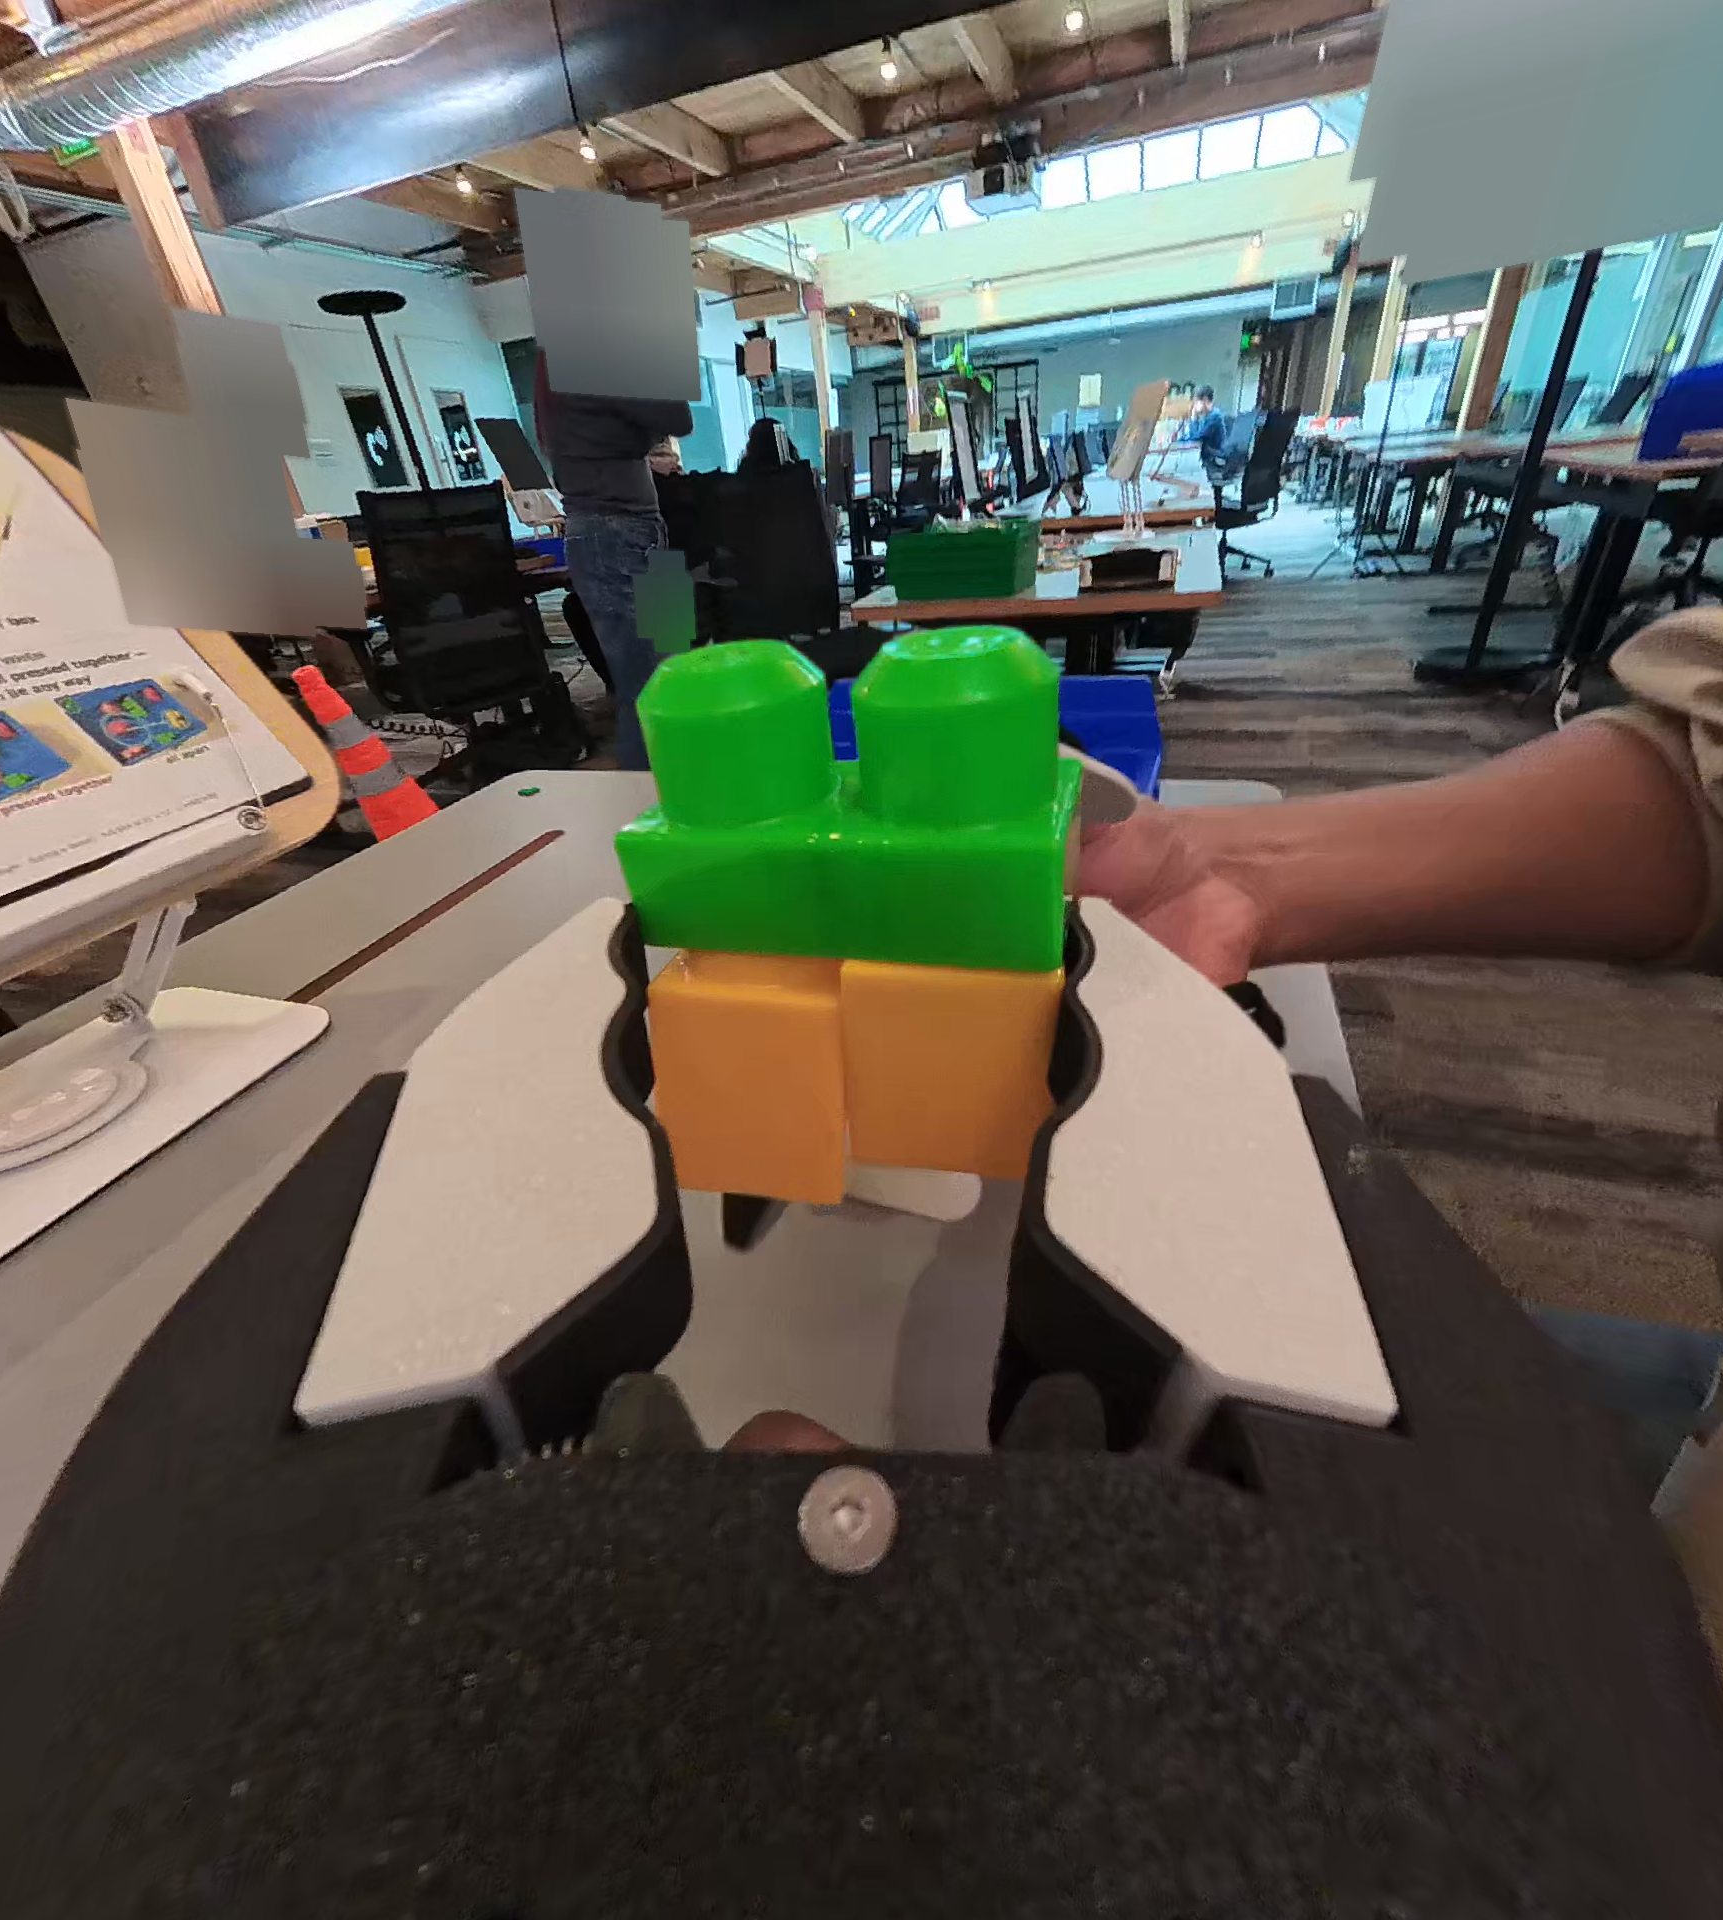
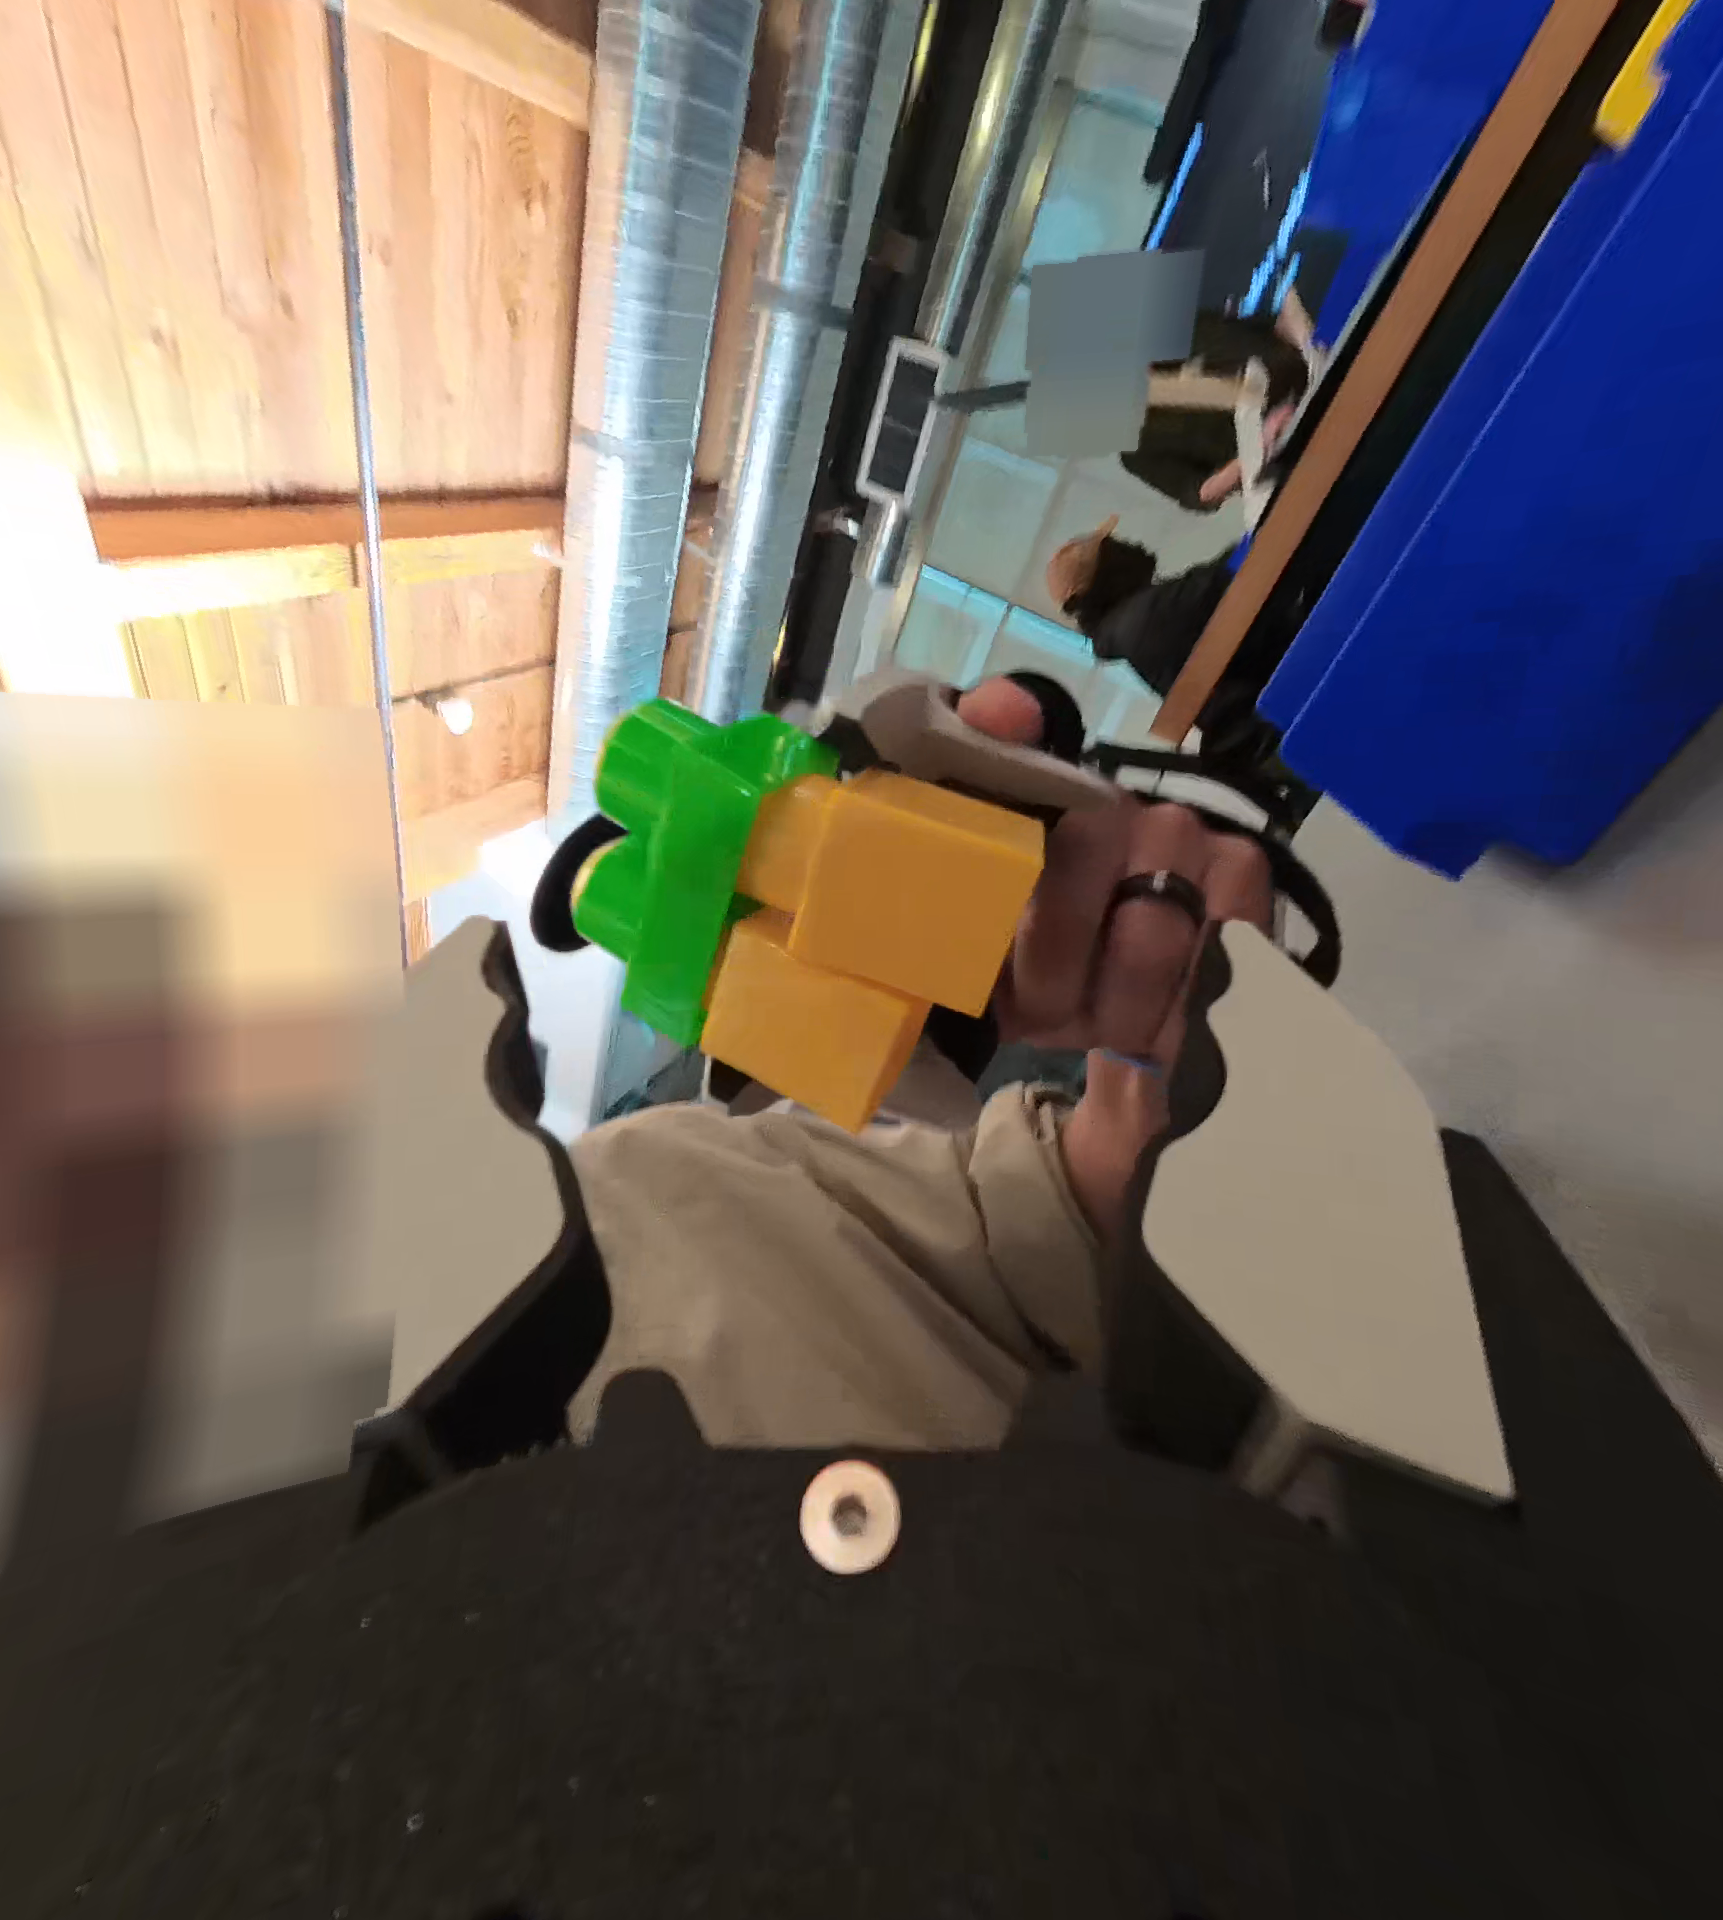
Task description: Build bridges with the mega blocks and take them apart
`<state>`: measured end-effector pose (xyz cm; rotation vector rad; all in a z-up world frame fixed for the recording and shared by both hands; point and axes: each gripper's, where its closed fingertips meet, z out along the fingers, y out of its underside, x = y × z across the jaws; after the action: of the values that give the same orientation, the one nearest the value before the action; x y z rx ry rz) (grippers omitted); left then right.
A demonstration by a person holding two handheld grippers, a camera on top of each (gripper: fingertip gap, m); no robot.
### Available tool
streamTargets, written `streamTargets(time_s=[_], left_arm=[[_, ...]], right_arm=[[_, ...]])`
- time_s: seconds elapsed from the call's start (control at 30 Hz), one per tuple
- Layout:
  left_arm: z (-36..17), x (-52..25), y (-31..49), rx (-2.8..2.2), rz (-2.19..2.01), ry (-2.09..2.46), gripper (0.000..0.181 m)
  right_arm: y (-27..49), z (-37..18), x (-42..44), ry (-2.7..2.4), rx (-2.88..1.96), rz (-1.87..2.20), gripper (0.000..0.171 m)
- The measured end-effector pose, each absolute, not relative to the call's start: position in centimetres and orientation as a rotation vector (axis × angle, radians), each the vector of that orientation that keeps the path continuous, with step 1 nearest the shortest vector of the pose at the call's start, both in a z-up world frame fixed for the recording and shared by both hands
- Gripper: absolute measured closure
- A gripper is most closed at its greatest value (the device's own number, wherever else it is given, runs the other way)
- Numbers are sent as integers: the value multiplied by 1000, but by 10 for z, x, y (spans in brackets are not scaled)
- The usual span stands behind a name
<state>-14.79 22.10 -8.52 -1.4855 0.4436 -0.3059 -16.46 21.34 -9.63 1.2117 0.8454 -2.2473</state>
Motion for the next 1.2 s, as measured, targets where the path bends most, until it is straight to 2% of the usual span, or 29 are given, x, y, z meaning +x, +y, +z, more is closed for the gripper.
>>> streamTargets(time_s=[0.1, 0.27, 0.37, 0.43, 0.53, 1.2], left_arm=[[-91, -142, 220, -1499, -277, 478, 106], [-97, -136, 222, -1508, -252, 497, 106], [-101, -136, 224, -1518, -207, 501, 106], [-105, -138, 225, -1526, -180, 497, 106], [-110, -142, 226, -1533, -169, 494, 106], [-124, -154, 236, -1556, 3, 443, 105]], right_arm=[[195, -97, -161, 925, 1187, -2181, 45], [191, -97, -170, 922, 1206, -2159, 49], [195, -95, -172, 912, 1195, -2191, 58], [197, -94, -172, 902, 1190, -2201, 70], [199, -99, -173, 927, 1224, -2181, 76], [205, -111, -183, 955, 1262, -2201, 79]])
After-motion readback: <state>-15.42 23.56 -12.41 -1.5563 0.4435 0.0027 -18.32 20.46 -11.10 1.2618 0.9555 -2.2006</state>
